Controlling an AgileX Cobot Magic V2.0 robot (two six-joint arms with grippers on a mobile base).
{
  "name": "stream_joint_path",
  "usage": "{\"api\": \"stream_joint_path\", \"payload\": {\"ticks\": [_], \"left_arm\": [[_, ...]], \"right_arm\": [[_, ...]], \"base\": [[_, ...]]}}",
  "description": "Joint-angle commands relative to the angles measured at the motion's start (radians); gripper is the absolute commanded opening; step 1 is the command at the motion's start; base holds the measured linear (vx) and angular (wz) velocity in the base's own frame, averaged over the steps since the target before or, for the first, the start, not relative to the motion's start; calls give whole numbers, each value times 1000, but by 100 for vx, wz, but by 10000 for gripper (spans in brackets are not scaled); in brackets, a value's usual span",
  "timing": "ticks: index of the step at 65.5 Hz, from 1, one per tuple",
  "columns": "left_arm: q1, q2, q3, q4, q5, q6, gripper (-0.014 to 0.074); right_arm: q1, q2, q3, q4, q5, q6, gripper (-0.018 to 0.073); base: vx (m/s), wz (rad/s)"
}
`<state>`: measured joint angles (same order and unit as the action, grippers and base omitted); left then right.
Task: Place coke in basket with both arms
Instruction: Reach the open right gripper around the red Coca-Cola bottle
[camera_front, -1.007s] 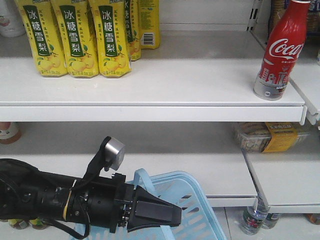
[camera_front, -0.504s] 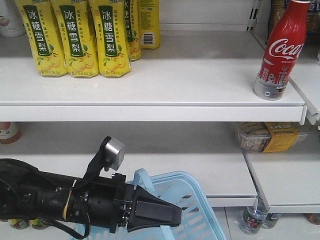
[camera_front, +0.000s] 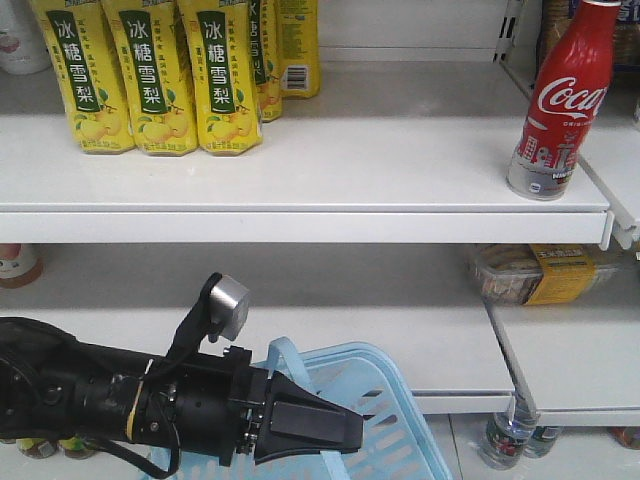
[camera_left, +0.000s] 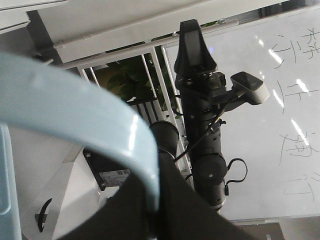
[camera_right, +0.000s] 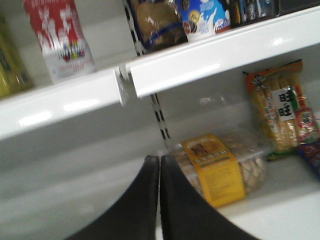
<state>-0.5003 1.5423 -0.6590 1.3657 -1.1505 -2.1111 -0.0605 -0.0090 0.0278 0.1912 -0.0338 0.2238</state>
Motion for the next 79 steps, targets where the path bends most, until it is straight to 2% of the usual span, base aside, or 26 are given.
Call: {"api": "stream_joint_path", "payload": {"ticks": [1, 7, 12, 15, 24, 29, 33, 41, 47, 53, 59, 66, 76, 79], "left_arm": [[-5, -35, -21, -63, -227, -5, -6], [-5, -35, -21, -63, -227, -5, -6], [-5, -35, -21, -63, -227, -5, -6], [-5, -35, -21, -63, -227, -5, -6], [-5, -35, -21, -63, -227, -5, -6], [-5, -35, -21, -63, -227, -5, -6], [-5, -35, -21, -63, -227, -5, -6], [-5, -35, -21, -63, -227, -5, -6], [-5, -35, -21, -63, -227, -5, -6], [-5, -35, -21, -63, -227, -5, -6], [-5, -35, -21, -63, -227, -5, -6], [-5, -35, -21, -63, -227, -5, -6], [-5, -35, -21, -63, -227, -5, -6], [-5, -35, -21, -63, -227, -5, -6]], "right_arm": [[-7, -18, 14, 104, -155, 68, -4], [-7, -18, 13, 220, -204, 151, -4], [-7, -18, 1, 242, -212, 201, -4], [-6, -18, -24, 211, -199, 202, -4], [-6, -18, -166, 11, -69, 202, 41], [-6, -18, -263, -75, 20, 198, 110], [-6, -18, -345, -120, 91, 179, 206], [-6, 12, -463, -139, 164, 120, 463], [-6, 61, -521, -135, 198, 52, 638], [-6, 128, -561, -119, 202, -35, 728], [-6, 222, -616, -84, 203, -141, 725], [-6, 341, -699, 22, 226, -302, 703], [-6, 527, -841, 252, 304, -590, 640], [-6, 576, -879, 352, 332, -705, 618]], "base": [[0, 0], [0, 0], [0, 0], [0, 0], [0, 0], [0, 0], [0, 0], [0, 0], [0, 0], [0, 0], [0, 0], [0, 0], [0, 0], [0, 0]]}}
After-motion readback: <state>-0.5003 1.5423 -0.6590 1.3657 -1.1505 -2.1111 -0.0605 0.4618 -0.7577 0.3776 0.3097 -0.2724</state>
